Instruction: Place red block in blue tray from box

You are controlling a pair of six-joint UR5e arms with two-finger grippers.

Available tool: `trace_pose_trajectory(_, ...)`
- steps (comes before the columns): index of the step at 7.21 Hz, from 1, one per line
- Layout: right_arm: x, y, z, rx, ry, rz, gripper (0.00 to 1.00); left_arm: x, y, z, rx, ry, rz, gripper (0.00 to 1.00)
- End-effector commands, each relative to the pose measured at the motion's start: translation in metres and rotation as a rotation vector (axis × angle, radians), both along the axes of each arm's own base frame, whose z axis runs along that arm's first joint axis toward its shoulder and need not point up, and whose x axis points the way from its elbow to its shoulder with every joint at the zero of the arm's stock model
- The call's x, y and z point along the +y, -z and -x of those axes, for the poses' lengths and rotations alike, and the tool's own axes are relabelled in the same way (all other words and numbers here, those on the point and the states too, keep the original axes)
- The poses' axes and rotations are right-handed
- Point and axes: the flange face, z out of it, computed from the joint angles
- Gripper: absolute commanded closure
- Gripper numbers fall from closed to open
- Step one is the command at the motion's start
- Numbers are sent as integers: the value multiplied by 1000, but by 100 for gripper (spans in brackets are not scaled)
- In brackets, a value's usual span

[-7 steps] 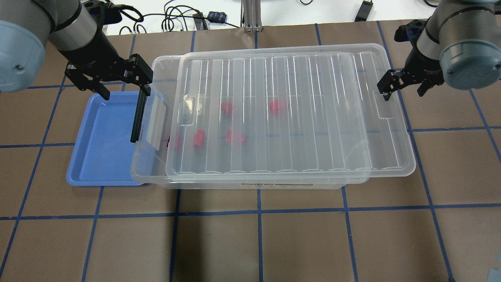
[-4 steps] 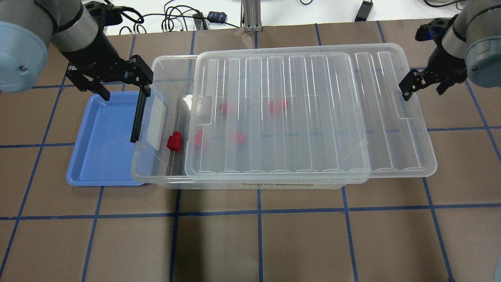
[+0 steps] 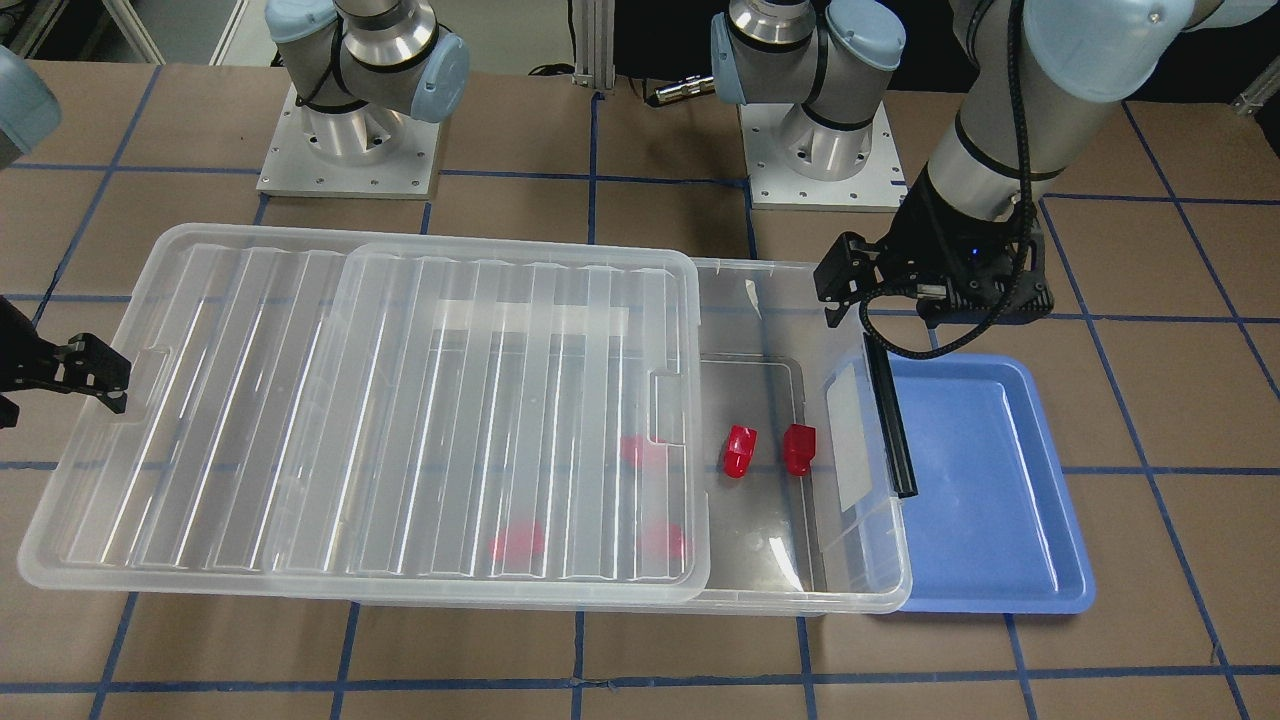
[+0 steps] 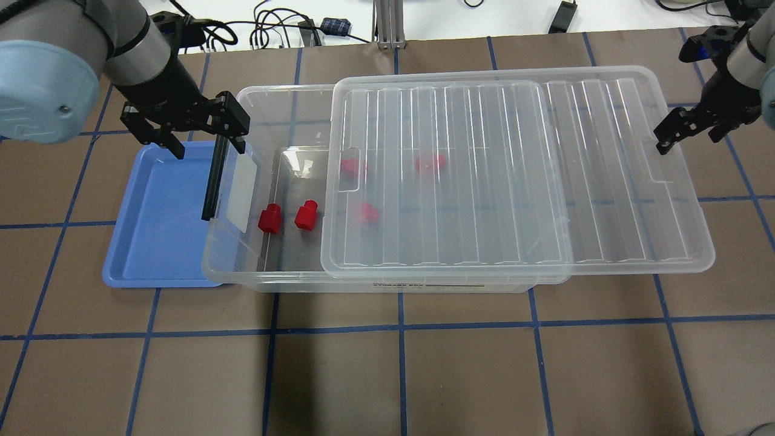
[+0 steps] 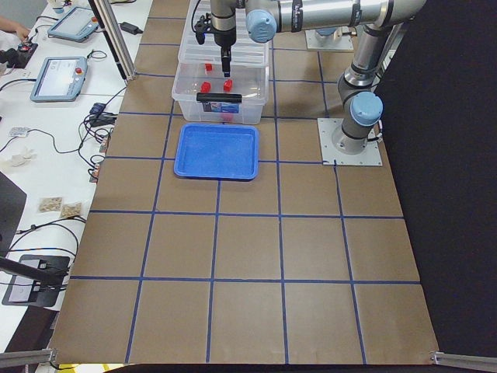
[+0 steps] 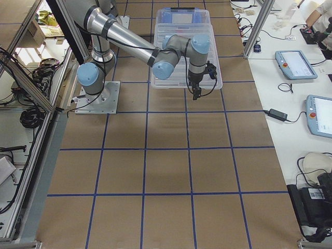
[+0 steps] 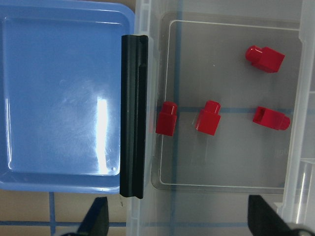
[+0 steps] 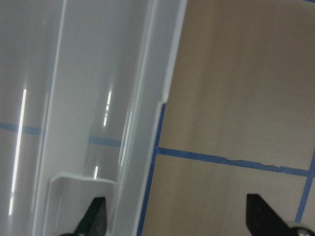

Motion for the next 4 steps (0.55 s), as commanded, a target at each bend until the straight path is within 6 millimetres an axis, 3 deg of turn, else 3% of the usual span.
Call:
trace_pose_trajectory(1, 0, -3, 12, 11, -25, 15, 0, -10, 21, 28, 5, 54, -3, 0)
trace_pose_trajectory(3, 6, -3, 36, 6, 2, 17, 0, -17, 37, 39, 5, 73, -12, 0)
trace_pose_trajectory(4, 7, -3, 39, 10, 2, 15, 0, -18, 53, 41, 4, 77, -18, 4)
